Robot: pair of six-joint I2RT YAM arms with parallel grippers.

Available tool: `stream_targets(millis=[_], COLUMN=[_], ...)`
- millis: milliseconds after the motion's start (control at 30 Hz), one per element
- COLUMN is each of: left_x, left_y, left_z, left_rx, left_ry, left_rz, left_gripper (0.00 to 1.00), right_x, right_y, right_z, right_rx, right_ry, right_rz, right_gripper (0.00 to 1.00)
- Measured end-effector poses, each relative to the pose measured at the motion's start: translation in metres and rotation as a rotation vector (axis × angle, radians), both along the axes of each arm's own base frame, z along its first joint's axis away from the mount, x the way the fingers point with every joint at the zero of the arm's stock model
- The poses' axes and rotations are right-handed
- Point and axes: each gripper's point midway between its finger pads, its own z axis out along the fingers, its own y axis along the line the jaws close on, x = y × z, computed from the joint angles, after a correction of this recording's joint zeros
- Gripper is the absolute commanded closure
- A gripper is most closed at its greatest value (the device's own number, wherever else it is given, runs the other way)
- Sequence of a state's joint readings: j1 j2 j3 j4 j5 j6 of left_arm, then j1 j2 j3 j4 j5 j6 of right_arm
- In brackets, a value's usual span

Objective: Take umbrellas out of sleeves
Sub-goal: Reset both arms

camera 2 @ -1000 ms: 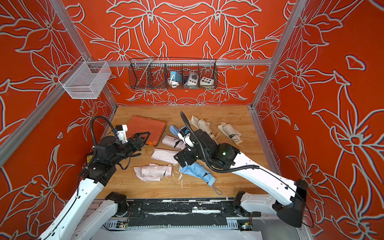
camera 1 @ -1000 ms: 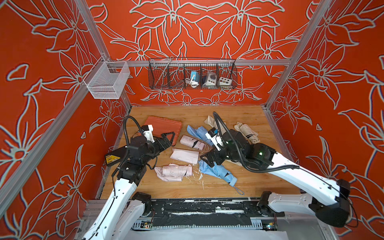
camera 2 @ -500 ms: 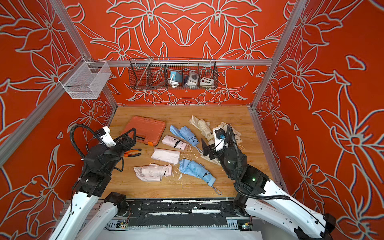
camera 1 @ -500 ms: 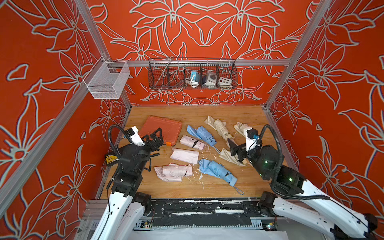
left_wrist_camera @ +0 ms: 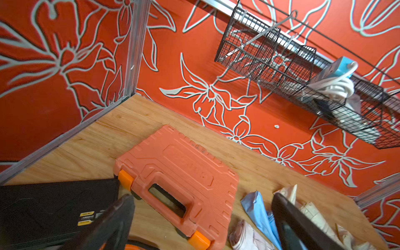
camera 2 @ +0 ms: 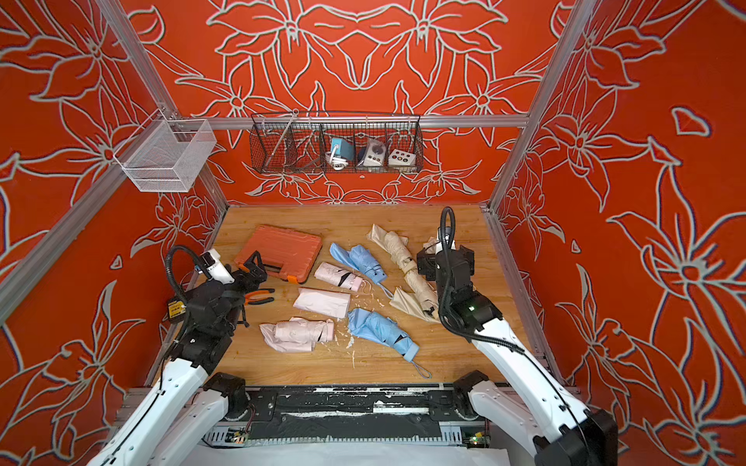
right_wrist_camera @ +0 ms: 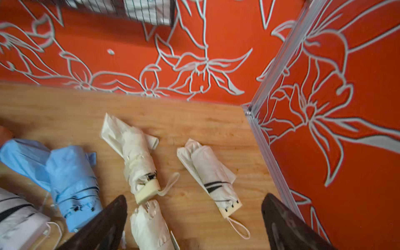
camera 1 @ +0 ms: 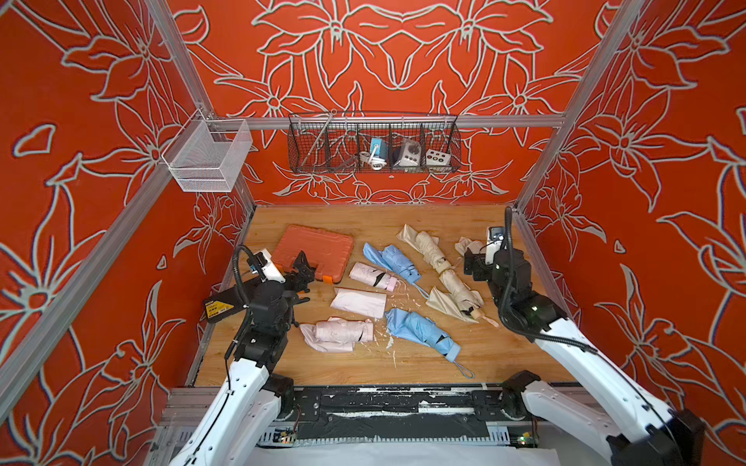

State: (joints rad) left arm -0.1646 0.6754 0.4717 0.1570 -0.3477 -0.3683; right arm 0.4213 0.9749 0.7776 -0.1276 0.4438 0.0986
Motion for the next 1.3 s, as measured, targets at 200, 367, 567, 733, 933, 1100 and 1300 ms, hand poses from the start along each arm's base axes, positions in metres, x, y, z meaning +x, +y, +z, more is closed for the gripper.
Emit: stream_targets(millis=[200,367,567,733,933,1100,1300], left_x=[0.016,0.029,0.047,0.053,0.059,0.076,0.087], left_y=[-0.003,-0.004,0.004,0.011,0.013,0.005,0.001], left_z=[-0.016,-0.033,-0.072,-0.131,-0.164,-0.171,-0.173], left_rx=[0.066,0.093,0.149,0.192,0.229,0.238,0.247], left_ry=[0.053,0.101,0.191,0.335,0.407,0.391,0.366], left_rz=[-0.008,-0.011,-0.018,-0.064,-0.130,-0.183,-0.211], left_gripper=[0.02,0.02,0.02,0.02,0.02,0.02,0.02], right_x=[0.020,0.032,0.040,0.042,0.041,0.043,0.051], right_y=[-0.017,-0.036,-0.056,-0.070,-0.076,-0.079,-0.079], right_z=[-0.041,-0.061,-0.063,-0.066,-0.078,-0.098,-0.122], right_rx=[-0.027,-0.021,0.017,0.055,0.086,0.094,0.088], right_ry=[0.123,0.177,0.170,0.168,0.198,0.244,0.279], right_rz=[-0.030,-0.060,-0.091,-0.102,-0.090,-0.086,-0.070], right_gripper=[0.01,0.01,0.01,0.01,0.01,0.01,0.01])
